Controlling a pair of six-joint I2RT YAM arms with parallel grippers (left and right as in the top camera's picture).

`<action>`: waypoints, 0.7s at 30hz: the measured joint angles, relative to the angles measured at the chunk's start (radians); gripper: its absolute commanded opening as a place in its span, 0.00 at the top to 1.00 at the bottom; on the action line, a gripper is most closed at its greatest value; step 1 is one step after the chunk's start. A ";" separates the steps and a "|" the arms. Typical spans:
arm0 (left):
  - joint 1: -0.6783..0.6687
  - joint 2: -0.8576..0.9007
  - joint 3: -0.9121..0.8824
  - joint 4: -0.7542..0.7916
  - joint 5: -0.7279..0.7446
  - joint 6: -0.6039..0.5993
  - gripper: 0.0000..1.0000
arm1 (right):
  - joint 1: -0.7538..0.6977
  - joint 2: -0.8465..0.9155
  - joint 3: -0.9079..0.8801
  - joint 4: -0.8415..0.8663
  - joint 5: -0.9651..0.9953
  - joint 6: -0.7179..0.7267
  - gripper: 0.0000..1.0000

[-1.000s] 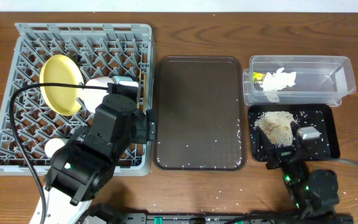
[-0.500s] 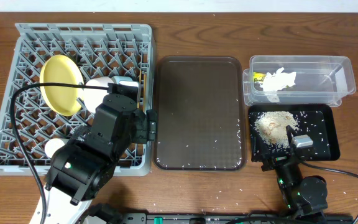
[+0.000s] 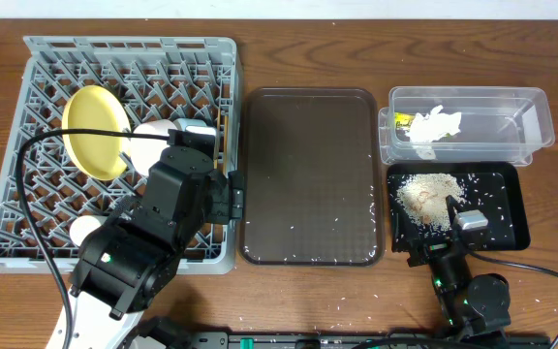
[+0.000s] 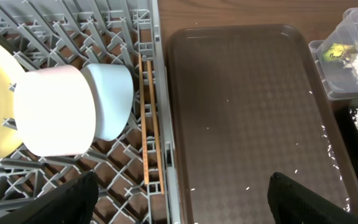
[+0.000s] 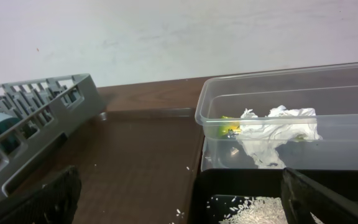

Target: Sort waste into correct bins and load items into the dishwasher

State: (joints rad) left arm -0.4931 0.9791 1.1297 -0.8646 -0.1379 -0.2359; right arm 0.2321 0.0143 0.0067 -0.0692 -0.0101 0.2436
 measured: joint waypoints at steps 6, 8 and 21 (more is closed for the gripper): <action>0.018 -0.041 -0.016 -0.047 -0.068 0.001 0.12 | 0.000 0.000 0.000 0.000 0.001 0.000 0.01; 0.062 -0.076 -0.045 0.007 -0.086 0.001 0.12 | 0.000 0.000 0.000 0.000 0.001 0.000 0.01; 0.396 -0.466 -0.497 0.585 0.053 0.106 0.12 | 0.000 -0.001 0.000 0.000 0.003 0.000 0.01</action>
State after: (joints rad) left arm -0.0967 0.5133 0.6331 -0.2794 -0.0845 -0.1299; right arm 0.2321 0.0135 0.0067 -0.0696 -0.0067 0.2436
